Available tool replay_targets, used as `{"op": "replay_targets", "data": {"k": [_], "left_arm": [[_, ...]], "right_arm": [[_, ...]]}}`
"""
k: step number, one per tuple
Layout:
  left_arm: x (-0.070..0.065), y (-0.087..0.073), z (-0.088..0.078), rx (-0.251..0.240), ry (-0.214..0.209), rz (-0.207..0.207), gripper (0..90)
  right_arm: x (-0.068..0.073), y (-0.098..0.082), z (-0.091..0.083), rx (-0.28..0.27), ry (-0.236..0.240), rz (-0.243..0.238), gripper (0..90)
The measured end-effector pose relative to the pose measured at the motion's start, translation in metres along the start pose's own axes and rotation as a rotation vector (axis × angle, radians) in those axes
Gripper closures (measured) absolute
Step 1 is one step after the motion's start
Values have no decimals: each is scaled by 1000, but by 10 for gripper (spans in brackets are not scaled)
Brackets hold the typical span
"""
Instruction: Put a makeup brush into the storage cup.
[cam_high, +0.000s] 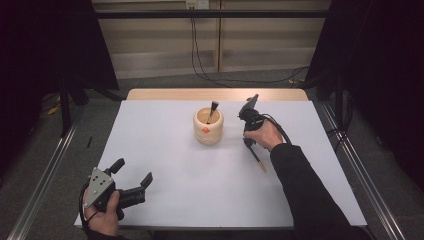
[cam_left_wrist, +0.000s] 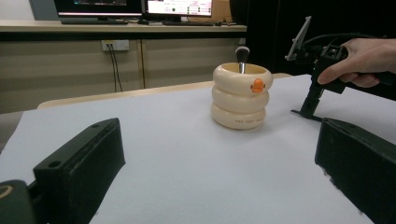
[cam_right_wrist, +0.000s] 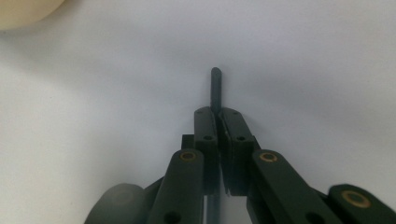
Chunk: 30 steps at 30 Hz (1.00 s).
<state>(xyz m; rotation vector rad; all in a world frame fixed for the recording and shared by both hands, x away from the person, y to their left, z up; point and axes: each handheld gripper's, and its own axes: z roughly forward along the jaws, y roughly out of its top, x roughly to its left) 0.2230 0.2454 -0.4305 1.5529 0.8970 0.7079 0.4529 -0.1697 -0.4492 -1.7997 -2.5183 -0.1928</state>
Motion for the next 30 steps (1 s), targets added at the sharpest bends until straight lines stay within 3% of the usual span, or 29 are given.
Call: {"op": "replay_targets", "data": {"k": [12, 14, 16, 20, 23, 30], "left_arm": [[0, -1, 0, -8, -10, -18, 13], [0, 0, 0, -2, 12, -8, 13], [-1, 0, 0, -4, 3, -17, 14], [0, 0, 0, 0, 0, 0, 14], [-1, -1, 0, -7, -2, -19, 13], [0, 0, 0, -4, 2, -14, 14]], "right_arm": [[-4, -6, -16, -46, 28, -9, 867], [-4, -7, -19, -61, 39, -13, 867], [-4, -8, -22, -74, 45, -13, 867], [-4, -9, -25, -73, 44, -5, 867], [-4, -10, -26, -80, 59, -18, 867], [-7, -14, -33, -80, 60, -21, 867]]}}
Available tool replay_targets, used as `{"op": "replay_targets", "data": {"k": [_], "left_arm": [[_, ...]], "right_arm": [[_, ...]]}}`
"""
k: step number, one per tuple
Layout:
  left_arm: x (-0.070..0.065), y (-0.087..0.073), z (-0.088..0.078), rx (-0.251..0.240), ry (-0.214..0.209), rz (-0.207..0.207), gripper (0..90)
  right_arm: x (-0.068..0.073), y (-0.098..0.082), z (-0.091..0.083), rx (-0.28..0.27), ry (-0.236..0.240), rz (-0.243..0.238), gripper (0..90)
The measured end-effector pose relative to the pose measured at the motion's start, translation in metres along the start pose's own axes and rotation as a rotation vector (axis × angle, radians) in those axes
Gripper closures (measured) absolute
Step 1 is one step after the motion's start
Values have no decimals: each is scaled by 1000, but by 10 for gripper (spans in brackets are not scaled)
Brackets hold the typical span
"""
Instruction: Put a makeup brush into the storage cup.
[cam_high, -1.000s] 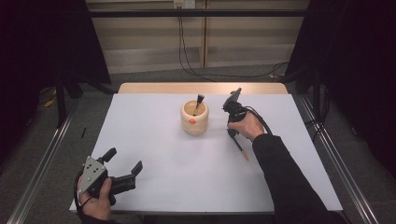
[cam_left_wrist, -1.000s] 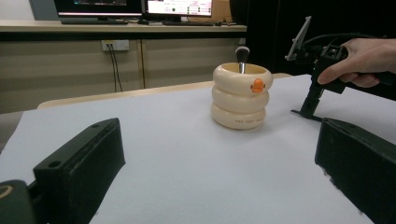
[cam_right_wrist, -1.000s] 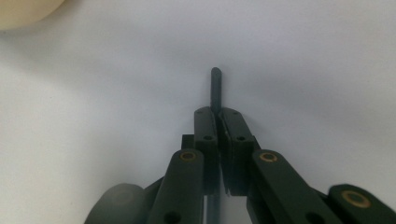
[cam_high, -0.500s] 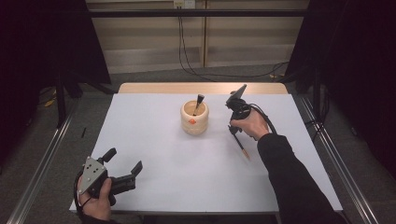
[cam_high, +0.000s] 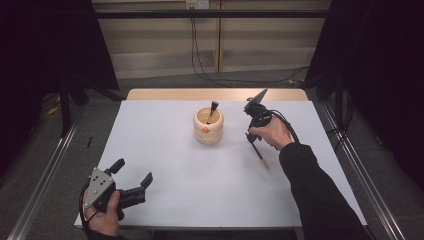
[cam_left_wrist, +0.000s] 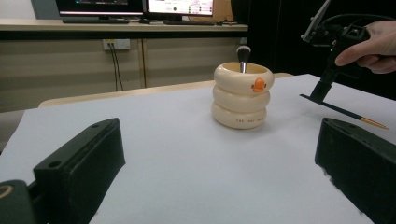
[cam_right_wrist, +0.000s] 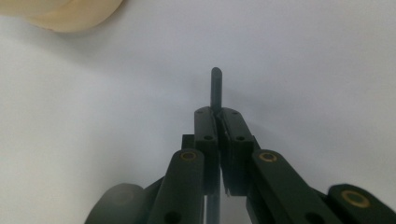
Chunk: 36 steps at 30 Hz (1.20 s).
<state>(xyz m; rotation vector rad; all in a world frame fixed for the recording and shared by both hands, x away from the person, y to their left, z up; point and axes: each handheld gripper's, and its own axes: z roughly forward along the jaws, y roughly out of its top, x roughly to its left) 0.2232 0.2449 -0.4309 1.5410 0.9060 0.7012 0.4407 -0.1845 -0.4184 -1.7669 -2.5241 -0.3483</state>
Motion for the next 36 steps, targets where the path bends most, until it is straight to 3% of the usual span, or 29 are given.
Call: {"op": "replay_targets", "data": {"k": [13, 20, 22, 32, 36], "left_arm": [[1, 0, 0, 1, 0, 3, 12], [1, 0, 0, 1, 3, 3, 11], [1, 0, 0, 1, 2, 2, 11], [1, 0, 0, -2, 2, 1, 5], [1, 0, 0, 0, 5, 4, 4]], "right_arm": [[4, -11, -19, -75, 13, -43, 867], [3, -17, -25, -125, 56, -62, 867], [3, -20, -26, -161, 68, -83, 867], [3, -31, -44, -284, 92, -87, 867], [4, -37, -50, -337, 86, -117, 867]]}}
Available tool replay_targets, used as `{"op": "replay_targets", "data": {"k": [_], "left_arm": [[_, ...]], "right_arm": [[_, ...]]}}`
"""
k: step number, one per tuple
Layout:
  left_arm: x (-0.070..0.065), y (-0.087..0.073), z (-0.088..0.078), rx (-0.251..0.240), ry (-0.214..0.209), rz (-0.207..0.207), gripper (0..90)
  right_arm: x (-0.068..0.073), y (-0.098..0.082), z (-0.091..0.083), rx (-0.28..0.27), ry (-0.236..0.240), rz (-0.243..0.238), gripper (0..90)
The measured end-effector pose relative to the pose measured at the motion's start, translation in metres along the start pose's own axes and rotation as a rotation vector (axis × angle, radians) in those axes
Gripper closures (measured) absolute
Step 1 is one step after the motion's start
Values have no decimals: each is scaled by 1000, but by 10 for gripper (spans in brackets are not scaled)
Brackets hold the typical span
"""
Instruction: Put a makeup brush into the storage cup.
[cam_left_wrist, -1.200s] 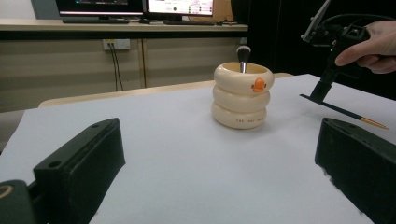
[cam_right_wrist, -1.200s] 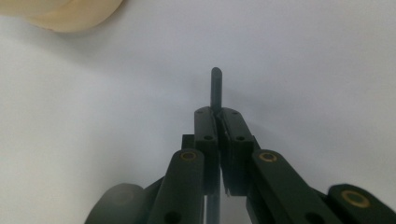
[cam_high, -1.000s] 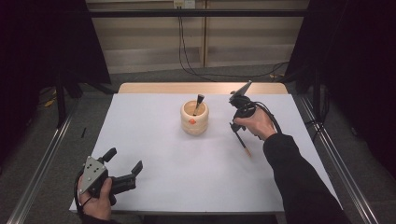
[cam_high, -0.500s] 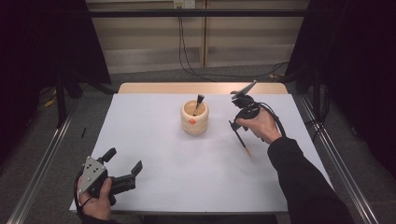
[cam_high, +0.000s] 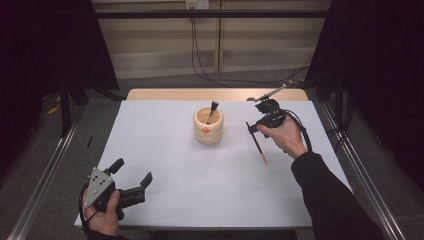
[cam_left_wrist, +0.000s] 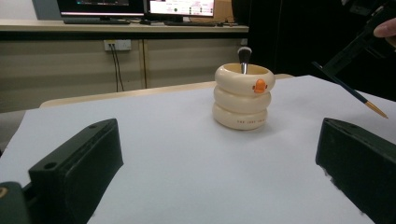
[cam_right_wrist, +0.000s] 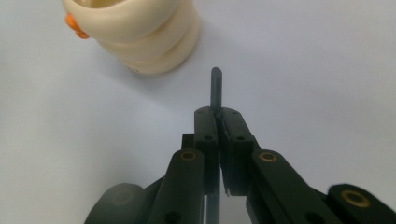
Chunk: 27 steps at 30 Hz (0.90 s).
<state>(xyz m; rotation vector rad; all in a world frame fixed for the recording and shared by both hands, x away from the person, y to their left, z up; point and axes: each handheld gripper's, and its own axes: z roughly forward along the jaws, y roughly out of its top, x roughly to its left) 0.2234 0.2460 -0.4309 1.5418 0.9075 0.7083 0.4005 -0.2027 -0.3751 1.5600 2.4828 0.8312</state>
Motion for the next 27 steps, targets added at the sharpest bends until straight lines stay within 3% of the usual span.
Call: {"op": "replay_targets", "data": {"k": [4, 19, 27], "left_arm": [[-1, 0, 0, -3, -5, -3, 4], [-1, 0, -1, 3, -4, 3, 4], [-1, 0, 0, -2, -6, -3, 4]], "right_arm": [[7, -1, -9, -86, 22, -22, 867], [6, -13, -21, -280, 40, -35, 867], [7, -21, -29, -408, 98, -75, 867]]}}
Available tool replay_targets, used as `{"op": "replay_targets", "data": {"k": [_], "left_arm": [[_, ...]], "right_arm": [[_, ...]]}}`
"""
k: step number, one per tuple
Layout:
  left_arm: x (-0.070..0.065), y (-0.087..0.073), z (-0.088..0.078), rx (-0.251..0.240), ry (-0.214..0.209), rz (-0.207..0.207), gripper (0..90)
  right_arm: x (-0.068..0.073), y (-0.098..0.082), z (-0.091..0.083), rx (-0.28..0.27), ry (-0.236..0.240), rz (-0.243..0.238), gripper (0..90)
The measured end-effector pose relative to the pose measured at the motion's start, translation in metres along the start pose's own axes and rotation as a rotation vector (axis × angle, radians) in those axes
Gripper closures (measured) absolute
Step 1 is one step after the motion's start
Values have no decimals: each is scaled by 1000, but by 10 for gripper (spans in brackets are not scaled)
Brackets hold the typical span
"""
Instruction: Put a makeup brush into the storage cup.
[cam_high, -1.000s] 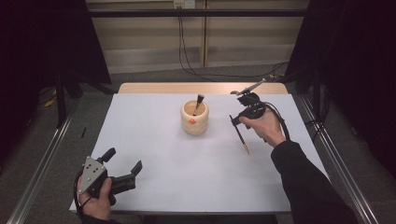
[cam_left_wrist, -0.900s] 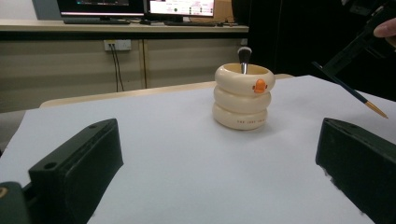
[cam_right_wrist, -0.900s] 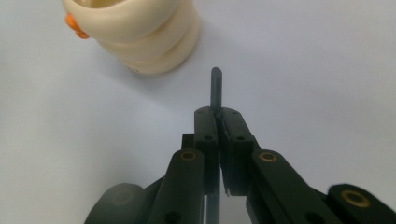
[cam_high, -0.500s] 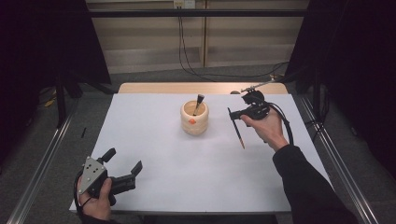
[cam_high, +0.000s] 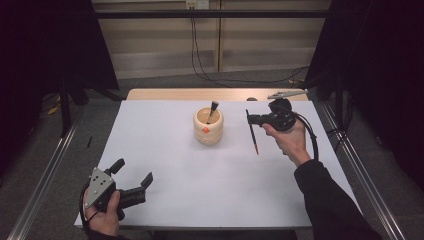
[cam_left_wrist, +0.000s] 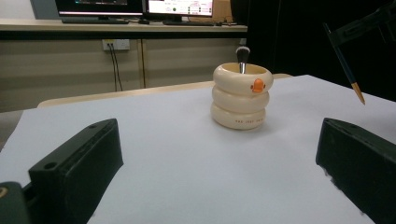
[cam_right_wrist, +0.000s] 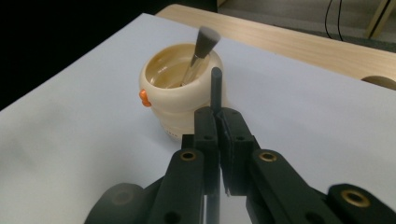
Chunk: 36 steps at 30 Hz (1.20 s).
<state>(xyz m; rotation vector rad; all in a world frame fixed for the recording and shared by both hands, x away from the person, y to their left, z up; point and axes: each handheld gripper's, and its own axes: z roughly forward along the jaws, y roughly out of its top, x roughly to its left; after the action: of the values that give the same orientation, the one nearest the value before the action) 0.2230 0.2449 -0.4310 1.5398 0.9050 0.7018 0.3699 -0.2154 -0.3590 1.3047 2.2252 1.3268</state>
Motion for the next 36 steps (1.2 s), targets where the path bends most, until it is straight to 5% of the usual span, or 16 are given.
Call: {"op": "replay_targets", "data": {"k": [16, 23, 36], "left_arm": [[-1, 0, 1, 29, -23, 19, 14], [-4, 0, 3, 33, -36, 17, 14], [-14, 4, 10, 24, -104, 43, 15]], "right_arm": [[4, -3, -14, -223, 137, 7, 867], [0, -8, -23, -306, 148, 7, 867], [-4, -10, -27, -342, 157, -32, 866]]}}
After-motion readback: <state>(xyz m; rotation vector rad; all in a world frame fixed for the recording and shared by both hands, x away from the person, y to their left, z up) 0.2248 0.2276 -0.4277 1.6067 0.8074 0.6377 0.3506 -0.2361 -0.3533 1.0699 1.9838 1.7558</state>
